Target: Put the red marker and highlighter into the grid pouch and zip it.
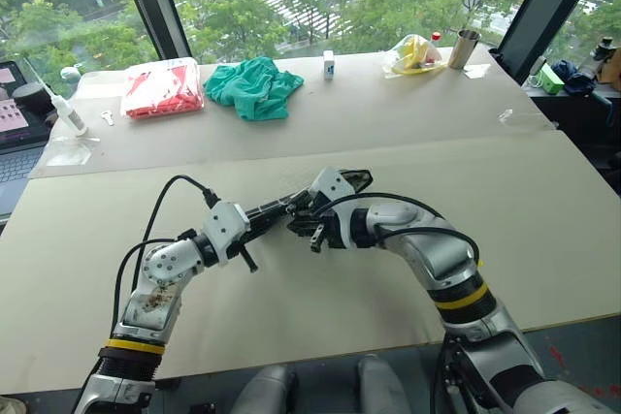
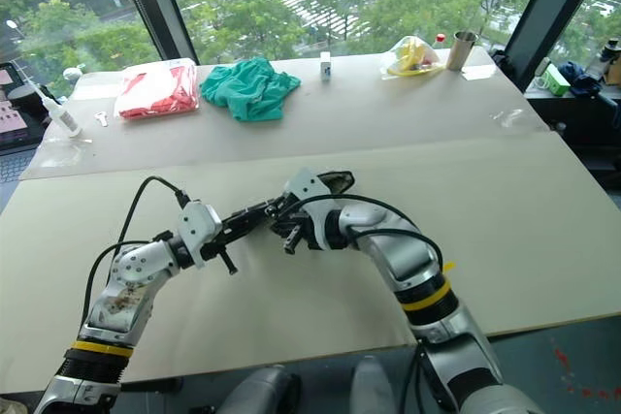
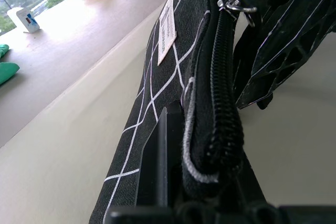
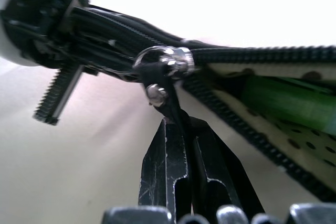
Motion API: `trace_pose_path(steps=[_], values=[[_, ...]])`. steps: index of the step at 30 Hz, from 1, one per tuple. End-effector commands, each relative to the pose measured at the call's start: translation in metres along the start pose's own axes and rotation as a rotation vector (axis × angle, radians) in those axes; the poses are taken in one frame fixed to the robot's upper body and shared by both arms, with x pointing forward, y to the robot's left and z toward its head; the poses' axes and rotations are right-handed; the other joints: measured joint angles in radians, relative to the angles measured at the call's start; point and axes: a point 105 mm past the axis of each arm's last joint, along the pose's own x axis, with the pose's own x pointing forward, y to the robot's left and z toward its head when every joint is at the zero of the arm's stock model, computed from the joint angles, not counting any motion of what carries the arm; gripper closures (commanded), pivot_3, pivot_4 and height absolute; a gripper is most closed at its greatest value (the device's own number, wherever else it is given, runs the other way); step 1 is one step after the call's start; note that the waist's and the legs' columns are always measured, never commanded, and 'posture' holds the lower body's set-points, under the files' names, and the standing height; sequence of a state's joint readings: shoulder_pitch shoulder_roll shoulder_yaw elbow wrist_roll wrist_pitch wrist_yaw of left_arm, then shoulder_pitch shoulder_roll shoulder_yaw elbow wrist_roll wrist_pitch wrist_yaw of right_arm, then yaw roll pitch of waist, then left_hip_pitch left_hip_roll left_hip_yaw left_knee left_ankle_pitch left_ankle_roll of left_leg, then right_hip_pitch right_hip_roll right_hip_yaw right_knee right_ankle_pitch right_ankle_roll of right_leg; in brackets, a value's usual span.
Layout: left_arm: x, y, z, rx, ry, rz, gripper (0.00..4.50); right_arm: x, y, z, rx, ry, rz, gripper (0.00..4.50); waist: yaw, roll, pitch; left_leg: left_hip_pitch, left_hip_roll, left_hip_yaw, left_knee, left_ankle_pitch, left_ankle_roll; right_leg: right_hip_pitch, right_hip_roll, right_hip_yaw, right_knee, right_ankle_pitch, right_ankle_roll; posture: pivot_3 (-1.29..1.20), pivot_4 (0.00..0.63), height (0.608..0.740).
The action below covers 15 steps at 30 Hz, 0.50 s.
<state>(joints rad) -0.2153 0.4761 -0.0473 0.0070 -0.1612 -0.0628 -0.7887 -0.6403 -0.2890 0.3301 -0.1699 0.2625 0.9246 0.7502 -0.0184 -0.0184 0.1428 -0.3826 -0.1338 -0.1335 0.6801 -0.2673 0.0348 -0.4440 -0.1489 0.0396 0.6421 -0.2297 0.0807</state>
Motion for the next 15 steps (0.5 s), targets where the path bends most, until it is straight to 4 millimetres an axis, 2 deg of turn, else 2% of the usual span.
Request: trace_pose_path(steps=[1,5,12,15], values=[[-0.004,0.006,0.006,0.034,-0.020,0.018,4.50,-0.030,0.008,0.009,-0.126,-0.017,0.039,4.45,0.003,0.000,0.000,0.000,0.000,0.000,0.000,0.000,0.000,0.000,0.000,0.000,0.000,0.000,0.000,0.00,0.150,0.740],[-0.006,0.006,0.005,0.037,-0.015,0.019,4.50,-0.070,-0.001,-0.011,-0.302,0.120,0.027,4.45,0.008,0.000,0.000,-0.001,-0.001,0.000,0.001,-0.001,0.001,0.001,0.000,-0.001,-0.002,0.000,0.000,0.00,0.150,0.740],[-0.006,0.005,0.004,0.040,-0.016,0.014,4.50,-0.128,-0.061,-0.030,-0.400,0.305,-0.202,4.45,0.005,-0.001,0.000,0.002,0.002,0.004,0.000,-0.001,0.001,0.002,0.000,-0.001,-0.002,0.000,0.000,0.00,0.150,0.740],[-0.006,0.005,0.005,0.043,-0.019,0.012,4.50,-0.147,-0.079,-0.034,-0.413,0.347,-0.262,4.45,0.008,-0.001,0.000,0.002,0.002,0.005,0.000,-0.002,0.001,0.002,0.000,0.000,-0.002,0.000,0.000,0.00,0.150,0.740]])
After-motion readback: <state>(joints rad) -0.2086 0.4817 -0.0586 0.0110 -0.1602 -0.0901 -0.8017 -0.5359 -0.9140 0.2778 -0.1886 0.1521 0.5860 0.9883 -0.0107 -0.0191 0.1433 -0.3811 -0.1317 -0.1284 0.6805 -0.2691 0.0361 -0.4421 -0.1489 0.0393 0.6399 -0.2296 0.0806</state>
